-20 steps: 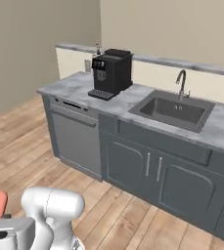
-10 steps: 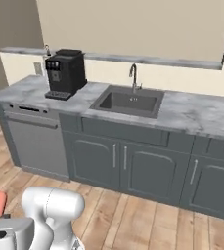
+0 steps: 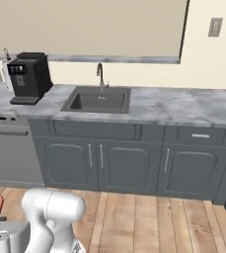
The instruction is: Locate and retrieve the bar soap and bar soap from the cabinet. Place them next to the sink.
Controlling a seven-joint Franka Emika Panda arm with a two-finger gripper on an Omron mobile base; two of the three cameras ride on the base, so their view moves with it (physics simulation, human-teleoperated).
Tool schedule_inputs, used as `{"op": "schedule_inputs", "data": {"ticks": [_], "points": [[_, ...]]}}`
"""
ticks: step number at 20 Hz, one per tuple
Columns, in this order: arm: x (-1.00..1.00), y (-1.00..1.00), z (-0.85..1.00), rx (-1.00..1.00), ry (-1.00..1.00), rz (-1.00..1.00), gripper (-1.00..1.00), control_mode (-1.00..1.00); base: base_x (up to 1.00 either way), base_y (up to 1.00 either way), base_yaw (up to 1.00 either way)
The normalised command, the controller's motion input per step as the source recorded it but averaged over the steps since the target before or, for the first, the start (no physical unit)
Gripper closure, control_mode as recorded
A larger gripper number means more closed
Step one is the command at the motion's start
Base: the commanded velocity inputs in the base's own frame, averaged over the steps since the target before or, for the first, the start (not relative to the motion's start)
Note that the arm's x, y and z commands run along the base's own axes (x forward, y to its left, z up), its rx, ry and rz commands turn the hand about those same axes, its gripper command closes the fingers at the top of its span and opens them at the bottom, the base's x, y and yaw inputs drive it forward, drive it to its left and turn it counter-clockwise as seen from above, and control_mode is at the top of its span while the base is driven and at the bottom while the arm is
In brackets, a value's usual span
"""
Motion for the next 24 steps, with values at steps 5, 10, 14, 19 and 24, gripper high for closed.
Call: {"op": "schedule_inputs", "data": {"ticks": [5,10,14,19,24], "points": [[0.00,0.00,0.00,0.00,0.00,0.00,1.00,1.00,0.30,0.39,-0.24],[0.00,0.00,0.00,0.00,0.00,0.00,1.00,1.00,0.25,0.50,-0.27],[0.00,0.00,0.00,0.00,0.00,0.00,1.00,1.00,0.27,0.50,-0.26],[0.00,0.00,0.00,0.00,0.00,0.00,1.00,1.00,0.47,0.26,-0.11],[0.00,0.00,0.00,0.00,0.00,0.00,1.00,1.00,0.52,0.34,-0.07]]}}
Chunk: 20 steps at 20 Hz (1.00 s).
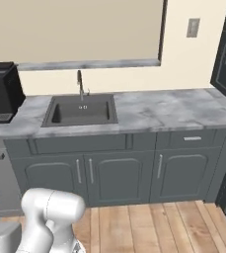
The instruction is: Locate and retrieve the bar soap and bar soap from the cabinet. Place them next to the sink.
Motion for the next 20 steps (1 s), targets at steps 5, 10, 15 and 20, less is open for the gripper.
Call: {"op": "schedule_inputs", "data": {"ticks": [5,10,15,20], "points": [[0.00,0.00,0.00,0.00,0.00,0.00,1.00,1.00,0.57,0.44,-0.10],[0.00,0.00,0.00,0.00,0.00,0.00,1.00,1.00,0.58,0.41,-0.08],[0.00,0.00,0.00,0.00,0.00,0.00,1.00,1.00,0.62,0.27,-0.02],[0.00,0.00,0.00,0.00,0.00,0.00,1.00,1.00,0.52,0.14,0.00]]}}
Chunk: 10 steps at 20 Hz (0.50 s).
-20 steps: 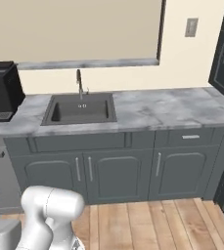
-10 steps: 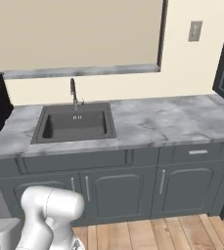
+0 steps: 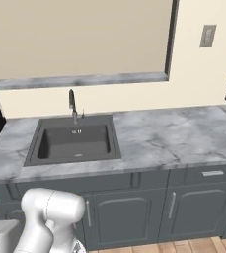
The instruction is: Locate and retrieve the bar soap and bar soap from the cabinet. Place them next to the sink.
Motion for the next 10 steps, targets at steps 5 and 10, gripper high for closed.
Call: {"op": "schedule_inputs", "data": {"ticks": [5,10], "points": [[0.00,0.00,0.00,0.00,0.00,0.00,1.00,1.00,0.06,-0.08,-0.01],[0.00,0.00,0.00,0.00,0.00,0.00,1.00,1.00,0.03,-0.12,-0.01]]}}
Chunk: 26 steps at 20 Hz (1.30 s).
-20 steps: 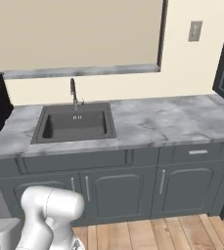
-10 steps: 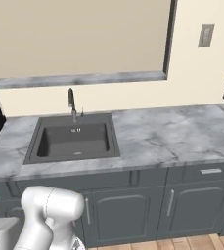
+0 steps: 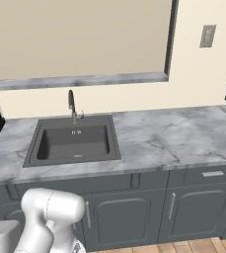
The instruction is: Locate and retrieve the bar soap and bar soap from the cabinet. Place them next to the sink.
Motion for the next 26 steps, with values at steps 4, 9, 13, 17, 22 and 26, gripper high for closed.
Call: {"op": "schedule_inputs", "data": {"ticks": [4,9,13,17,22,26], "points": [[0.00,0.00,0.00,0.00,0.00,0.00,1.00,1.00,0.09,0.00,0.01],[0.00,0.00,0.00,0.00,0.00,0.00,1.00,1.00,0.03,0.00,0.00],[0.01,0.00,0.00,0.00,0.00,0.00,1.00,-1.00,0.00,0.00,0.00],[0.31,0.13,-0.05,0.00,0.00,-0.05,1.00,-1.00,0.00,0.00,0.00],[0.03,0.69,-0.15,0.00,-0.06,-0.18,1.00,-1.00,0.00,0.00,0.00],[0.00,0.82,-0.27,0.00,-0.02,-0.15,1.00,-1.00,0.00,0.00,0.00]]}}
